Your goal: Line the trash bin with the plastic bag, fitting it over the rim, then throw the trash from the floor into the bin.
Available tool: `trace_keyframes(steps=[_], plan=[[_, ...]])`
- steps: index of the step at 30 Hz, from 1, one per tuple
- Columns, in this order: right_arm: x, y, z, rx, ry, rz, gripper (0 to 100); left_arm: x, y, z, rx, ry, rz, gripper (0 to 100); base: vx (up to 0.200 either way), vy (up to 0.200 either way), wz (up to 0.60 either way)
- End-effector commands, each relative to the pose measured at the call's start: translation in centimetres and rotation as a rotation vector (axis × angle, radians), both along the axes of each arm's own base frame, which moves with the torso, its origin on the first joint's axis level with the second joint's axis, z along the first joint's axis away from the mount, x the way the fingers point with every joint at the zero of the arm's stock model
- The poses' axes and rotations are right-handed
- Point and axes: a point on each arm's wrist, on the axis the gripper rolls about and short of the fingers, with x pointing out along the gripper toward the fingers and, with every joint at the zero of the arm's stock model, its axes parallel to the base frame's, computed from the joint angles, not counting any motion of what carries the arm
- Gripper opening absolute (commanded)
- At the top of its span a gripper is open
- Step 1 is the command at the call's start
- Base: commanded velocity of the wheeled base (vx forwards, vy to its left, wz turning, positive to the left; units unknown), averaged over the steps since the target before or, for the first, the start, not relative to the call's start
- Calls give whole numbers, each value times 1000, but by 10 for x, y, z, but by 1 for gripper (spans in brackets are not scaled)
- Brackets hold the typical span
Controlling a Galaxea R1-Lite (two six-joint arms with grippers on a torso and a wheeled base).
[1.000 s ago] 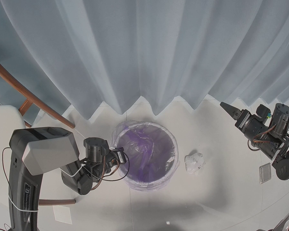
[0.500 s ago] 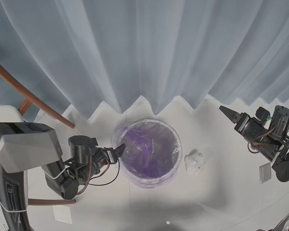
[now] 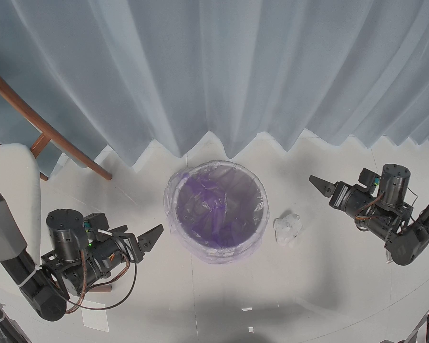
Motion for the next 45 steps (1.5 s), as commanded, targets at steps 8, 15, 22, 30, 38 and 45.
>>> trace_keyframes(steps=[8, 15, 22, 30, 38, 45], plan=[[89, 28, -55, -126, 220, 31, 100, -44, 34, 29, -27, -89, 63, 100, -200, 0, 0], [122, 26, -101, -309, 289, 69, 100, -41, 45, 61, -78, -240, 133, 100, 0, 0, 0], [154, 22, -134, -356, 280, 34, 100, -46, 51, 65, -82, -263, 162, 100, 0, 0, 0], [191, 14, -146, -360, 277, 7, 100, -46, 52, 65, -83, -261, 165, 100, 0, 0, 0], [229, 21, -156, -366, 256, 8, 100, -45, 60, 65, -79, -264, 211, 100, 0, 0, 0], [237, 23, -188, -398, 333, 29, 0, -48, 69, 65, -72, -271, 252, 100, 0, 0, 0]])
